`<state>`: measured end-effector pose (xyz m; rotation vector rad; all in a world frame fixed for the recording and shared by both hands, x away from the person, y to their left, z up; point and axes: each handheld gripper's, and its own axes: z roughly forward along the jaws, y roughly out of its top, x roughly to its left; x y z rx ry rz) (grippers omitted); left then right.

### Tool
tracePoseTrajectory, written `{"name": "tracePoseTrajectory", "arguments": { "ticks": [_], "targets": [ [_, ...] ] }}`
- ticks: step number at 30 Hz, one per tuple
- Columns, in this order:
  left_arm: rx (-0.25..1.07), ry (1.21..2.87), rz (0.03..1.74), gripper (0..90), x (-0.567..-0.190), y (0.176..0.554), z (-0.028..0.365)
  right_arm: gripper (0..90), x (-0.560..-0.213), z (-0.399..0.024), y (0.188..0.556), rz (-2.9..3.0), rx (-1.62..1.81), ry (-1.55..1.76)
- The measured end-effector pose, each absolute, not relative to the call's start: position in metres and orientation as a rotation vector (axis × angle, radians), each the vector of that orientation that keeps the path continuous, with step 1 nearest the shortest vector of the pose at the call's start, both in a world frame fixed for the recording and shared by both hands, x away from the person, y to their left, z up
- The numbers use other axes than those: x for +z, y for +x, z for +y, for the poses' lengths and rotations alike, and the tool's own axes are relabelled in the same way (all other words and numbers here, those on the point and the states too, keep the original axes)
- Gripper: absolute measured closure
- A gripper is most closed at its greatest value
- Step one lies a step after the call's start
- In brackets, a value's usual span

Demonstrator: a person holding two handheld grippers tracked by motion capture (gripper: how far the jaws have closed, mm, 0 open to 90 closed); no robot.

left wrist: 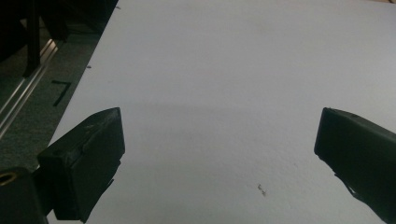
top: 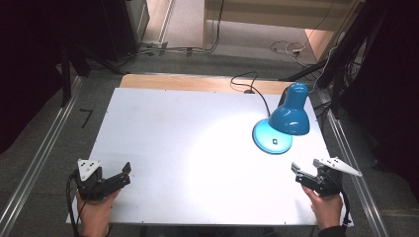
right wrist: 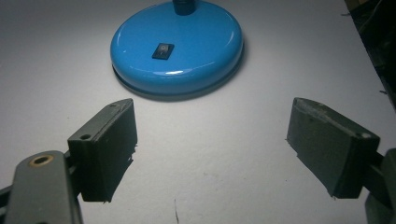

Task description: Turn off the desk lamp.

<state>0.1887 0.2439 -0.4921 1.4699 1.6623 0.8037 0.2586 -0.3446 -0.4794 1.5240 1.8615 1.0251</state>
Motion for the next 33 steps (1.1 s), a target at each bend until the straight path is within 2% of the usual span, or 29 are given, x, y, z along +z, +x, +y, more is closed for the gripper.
{"name": "tracePoseTrajectory", "arguments": {
  "ticks": [33],
  "targets": [
    [0.792, 1.475, 1.671, 2.6, -0.493, 0.189, 0.245, 17.2, -0.48, -0.327, 0.29, 1.875, 1.027, 1.516]
  ]
}}
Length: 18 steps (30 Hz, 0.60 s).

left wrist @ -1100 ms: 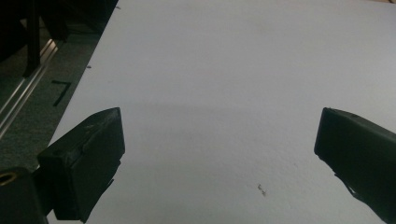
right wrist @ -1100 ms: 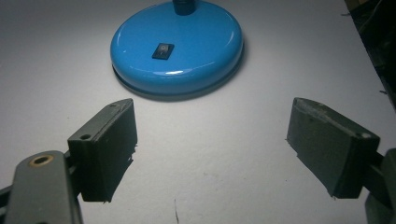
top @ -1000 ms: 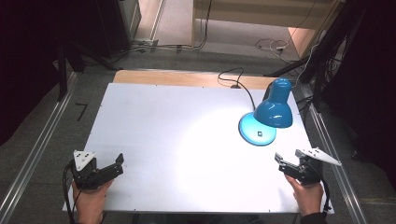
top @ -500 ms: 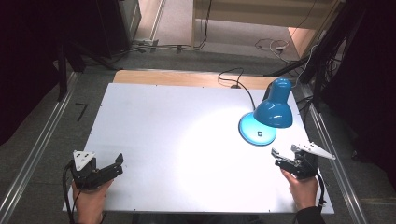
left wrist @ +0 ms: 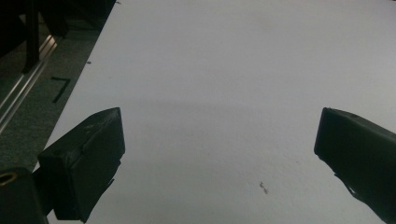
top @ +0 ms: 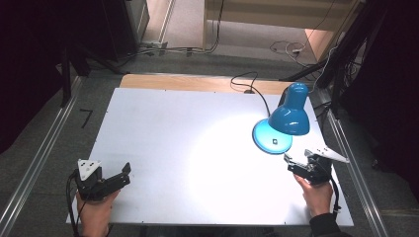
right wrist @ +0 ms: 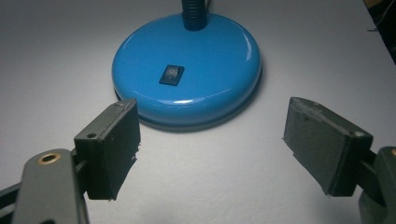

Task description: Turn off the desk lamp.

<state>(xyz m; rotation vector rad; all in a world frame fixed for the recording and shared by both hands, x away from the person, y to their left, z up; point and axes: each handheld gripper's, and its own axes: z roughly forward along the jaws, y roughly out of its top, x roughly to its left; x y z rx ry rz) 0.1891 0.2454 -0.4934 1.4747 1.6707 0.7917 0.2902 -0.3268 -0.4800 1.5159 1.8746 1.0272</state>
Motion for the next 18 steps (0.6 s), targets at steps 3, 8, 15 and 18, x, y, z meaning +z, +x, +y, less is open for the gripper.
{"name": "tracePoseTrajectory", "arguments": {
  "ticks": [3, 8, 15, 18],
  "targets": [
    [0.79, 1.473, 1.671, 2.6, -0.494, 0.189, 0.245, 17.3, -0.48, -0.326, 0.294, 1.874, 1.031, 1.518],
    [0.791, 1.473, 1.67, 2.6, -0.494, 0.189, 0.246, 20.4, -0.481, -0.324, 0.295, 1.872, 1.03, 1.506],
    [0.789, 1.476, 1.672, 2.6, -0.494, 0.189, 0.245, 35.7, -0.485, -0.32, 0.301, 1.866, 1.038, 1.491],
    [0.789, 1.475, 1.672, 2.6, -0.494, 0.189, 0.245, 40.8, -0.487, -0.317, 0.305, 1.883, 1.033, 1.49]
  ]
}}
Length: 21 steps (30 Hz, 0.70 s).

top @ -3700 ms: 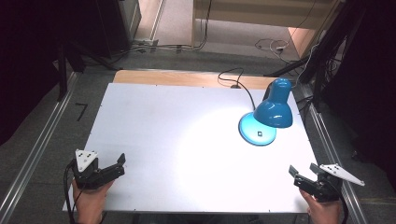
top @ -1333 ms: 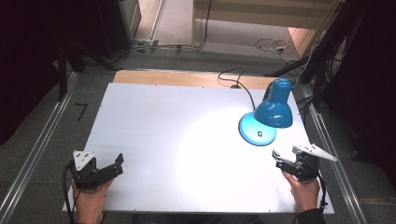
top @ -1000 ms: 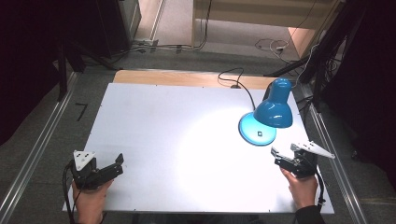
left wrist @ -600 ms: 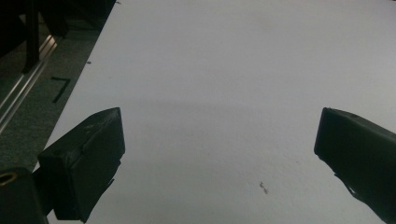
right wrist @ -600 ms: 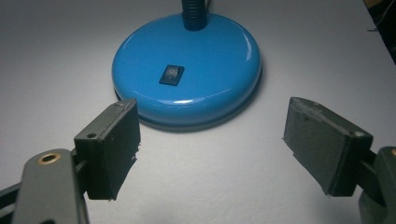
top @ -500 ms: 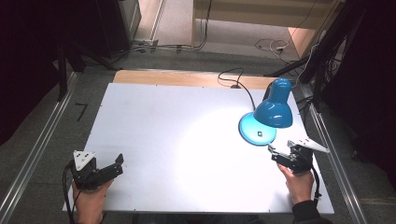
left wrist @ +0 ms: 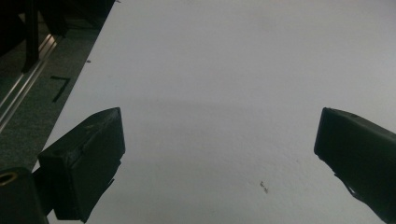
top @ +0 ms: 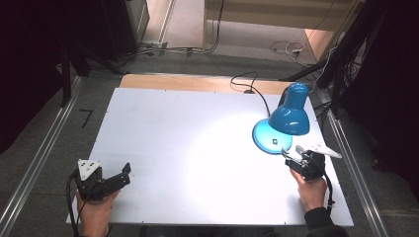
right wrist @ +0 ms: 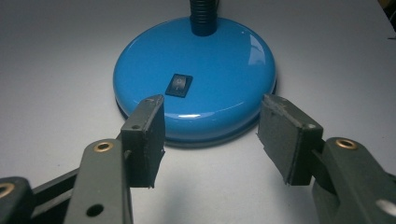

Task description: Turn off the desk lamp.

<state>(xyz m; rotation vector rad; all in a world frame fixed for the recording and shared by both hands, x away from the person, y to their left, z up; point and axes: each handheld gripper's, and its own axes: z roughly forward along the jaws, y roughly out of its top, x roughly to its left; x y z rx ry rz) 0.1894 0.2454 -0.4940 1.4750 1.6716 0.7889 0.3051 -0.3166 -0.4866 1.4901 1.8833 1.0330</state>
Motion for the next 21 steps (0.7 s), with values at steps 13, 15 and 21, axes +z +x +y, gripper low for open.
{"name": "tracePoseTrajectory", "arguments": {
  "ticks": [13, 15, 21],
  "targets": [
    [0.786, 1.477, 1.676, 2.6, -0.495, 0.19, 0.245, 78.2, -0.492, -0.308, 0.311, 1.848, 1.065, 1.461],
    [0.785, 1.474, 1.678, 2.6, -0.495, 0.19, 0.246, 83.0, -0.492, -0.307, 0.312, 1.852, 1.071, 1.459],
    [0.783, 1.476, 1.677, 2.6, -0.495, 0.19, 0.246, 87.6, -0.494, -0.303, 0.314, 1.867, 1.085, 1.439]
  ]
}}
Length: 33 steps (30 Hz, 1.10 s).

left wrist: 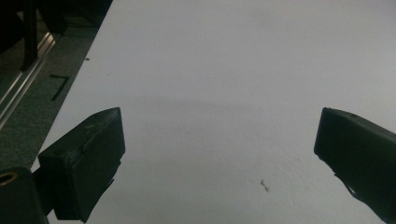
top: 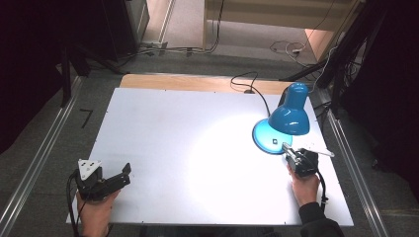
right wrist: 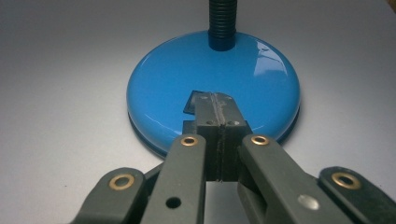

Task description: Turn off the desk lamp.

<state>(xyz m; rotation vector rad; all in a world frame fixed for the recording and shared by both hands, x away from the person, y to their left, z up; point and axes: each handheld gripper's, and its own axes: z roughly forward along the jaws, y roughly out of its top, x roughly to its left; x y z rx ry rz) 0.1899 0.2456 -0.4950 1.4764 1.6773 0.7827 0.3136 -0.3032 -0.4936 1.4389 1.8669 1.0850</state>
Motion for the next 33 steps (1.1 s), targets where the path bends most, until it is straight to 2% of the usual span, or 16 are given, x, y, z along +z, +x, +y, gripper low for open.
{"name": "tracePoseTrajectory", "arguments": {
  "ticks": [33],
  "targets": [
    [0.779, 1.475, 1.683, 3.8, -0.496, 0.19, 0.246, 87.6, -0.506, -0.29, 0.332, 1.831, 1.128, 1.442]
  ]
}}
